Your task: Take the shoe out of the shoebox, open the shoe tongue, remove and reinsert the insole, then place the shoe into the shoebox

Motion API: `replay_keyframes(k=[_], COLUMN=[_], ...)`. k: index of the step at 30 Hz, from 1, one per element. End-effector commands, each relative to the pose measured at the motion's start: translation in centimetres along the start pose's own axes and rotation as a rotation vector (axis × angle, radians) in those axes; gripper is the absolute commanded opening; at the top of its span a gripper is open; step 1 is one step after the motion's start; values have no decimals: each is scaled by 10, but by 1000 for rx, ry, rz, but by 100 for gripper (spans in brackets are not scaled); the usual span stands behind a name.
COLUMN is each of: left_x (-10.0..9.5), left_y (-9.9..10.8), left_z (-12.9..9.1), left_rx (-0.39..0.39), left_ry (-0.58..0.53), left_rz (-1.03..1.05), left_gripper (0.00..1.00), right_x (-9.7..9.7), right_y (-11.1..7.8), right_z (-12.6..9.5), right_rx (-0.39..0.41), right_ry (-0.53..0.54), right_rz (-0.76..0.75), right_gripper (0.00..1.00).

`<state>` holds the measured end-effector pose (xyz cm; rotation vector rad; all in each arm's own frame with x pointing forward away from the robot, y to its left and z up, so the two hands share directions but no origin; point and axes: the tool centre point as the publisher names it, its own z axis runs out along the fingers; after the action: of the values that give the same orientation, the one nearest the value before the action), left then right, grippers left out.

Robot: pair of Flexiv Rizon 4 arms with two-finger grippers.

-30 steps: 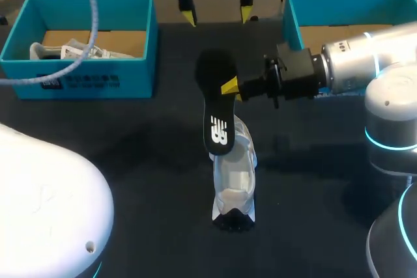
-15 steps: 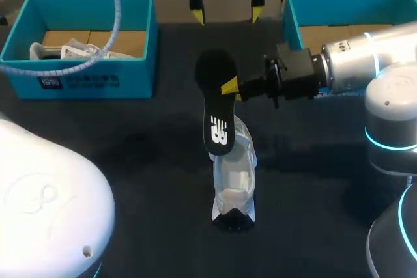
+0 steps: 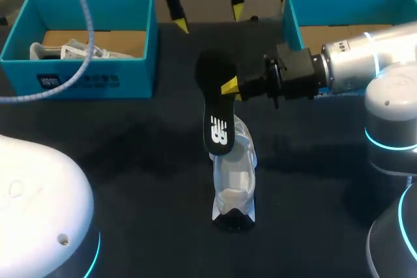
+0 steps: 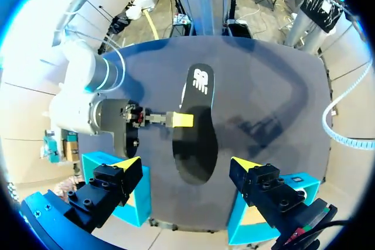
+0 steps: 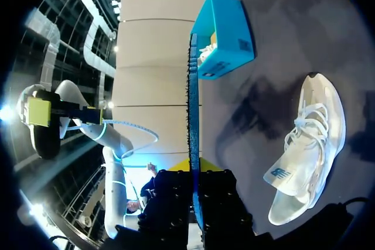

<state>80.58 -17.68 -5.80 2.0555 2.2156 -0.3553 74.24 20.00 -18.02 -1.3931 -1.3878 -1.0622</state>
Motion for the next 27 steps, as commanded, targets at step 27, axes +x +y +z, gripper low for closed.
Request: replay_keyframes(k=[27], left_x=[84], left_y=[-18], left_z=[17], left_rx=[-37], left_ry=[-752], left_rz=[6], left_gripper=[100], right_x=[0], right_y=[0], right_z=[2], right_rx=[-1], right_ry=[-1], right_rz=[1], right_gripper=[0])
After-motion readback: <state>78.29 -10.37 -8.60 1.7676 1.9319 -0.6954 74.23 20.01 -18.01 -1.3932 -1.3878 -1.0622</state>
